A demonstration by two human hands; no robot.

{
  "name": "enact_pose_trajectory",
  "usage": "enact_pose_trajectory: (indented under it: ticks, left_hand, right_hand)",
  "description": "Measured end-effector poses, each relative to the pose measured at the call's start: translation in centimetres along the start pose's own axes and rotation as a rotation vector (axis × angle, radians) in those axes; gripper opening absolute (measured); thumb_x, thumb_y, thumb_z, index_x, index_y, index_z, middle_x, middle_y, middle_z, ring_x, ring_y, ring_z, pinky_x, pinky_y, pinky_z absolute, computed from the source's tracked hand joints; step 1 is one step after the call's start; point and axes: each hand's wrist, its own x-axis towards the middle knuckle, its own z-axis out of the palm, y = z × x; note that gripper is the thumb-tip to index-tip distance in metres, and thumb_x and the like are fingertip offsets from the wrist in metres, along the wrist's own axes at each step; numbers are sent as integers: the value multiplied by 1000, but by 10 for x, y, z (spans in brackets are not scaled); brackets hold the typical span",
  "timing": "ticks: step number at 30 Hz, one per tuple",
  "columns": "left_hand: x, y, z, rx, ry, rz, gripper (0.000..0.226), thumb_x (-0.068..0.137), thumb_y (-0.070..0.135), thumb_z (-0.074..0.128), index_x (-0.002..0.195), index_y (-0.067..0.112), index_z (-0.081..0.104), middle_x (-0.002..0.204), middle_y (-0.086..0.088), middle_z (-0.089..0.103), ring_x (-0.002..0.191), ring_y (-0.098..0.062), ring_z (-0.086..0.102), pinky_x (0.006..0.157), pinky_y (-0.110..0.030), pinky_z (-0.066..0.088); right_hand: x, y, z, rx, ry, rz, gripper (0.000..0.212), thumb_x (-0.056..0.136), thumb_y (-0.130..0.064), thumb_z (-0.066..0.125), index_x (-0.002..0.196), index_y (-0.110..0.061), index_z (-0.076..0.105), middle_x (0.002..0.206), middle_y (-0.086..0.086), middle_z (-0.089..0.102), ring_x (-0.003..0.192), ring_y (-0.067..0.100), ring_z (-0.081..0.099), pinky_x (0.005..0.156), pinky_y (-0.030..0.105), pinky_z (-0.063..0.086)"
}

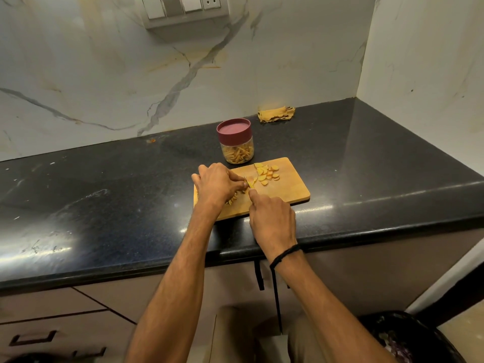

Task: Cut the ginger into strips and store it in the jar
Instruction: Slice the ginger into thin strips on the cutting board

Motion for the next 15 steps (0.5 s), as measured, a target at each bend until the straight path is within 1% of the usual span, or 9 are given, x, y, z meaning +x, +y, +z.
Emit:
enact_pose_trajectory:
  ticks: [5,9,15]
  left_hand:
    - [0,1,-2,-12,-20,-12,26,81,46,78,103,33,79,115,2,65,114,-24,39,92,-41,29]
    - [0,0,-3,-41,-23,-6,26,82,45,78,105,32,78,116,2,65,115,-24,38,91,-40,29]
    - [-1,0,-3,-87,-43,-8,26,82,42,78,105,30,78,116,2,66,116,-24,39,93,-40,30]
  right_hand:
    - [-27,10,-9,-10,-9,-14,38,105,-26,36,143,-27,36,82,-2,48,69,13,44,61,26,33]
    - [-33,19,-17,66,1,37,40,105,-31,36,145,-32,39,87,-4,55,71,11,45,63,22,32]
    - [-24,17,-20,174,19,82,41,104,-35,39,145,-34,41,92,-4,62,71,8,45,64,18,33]
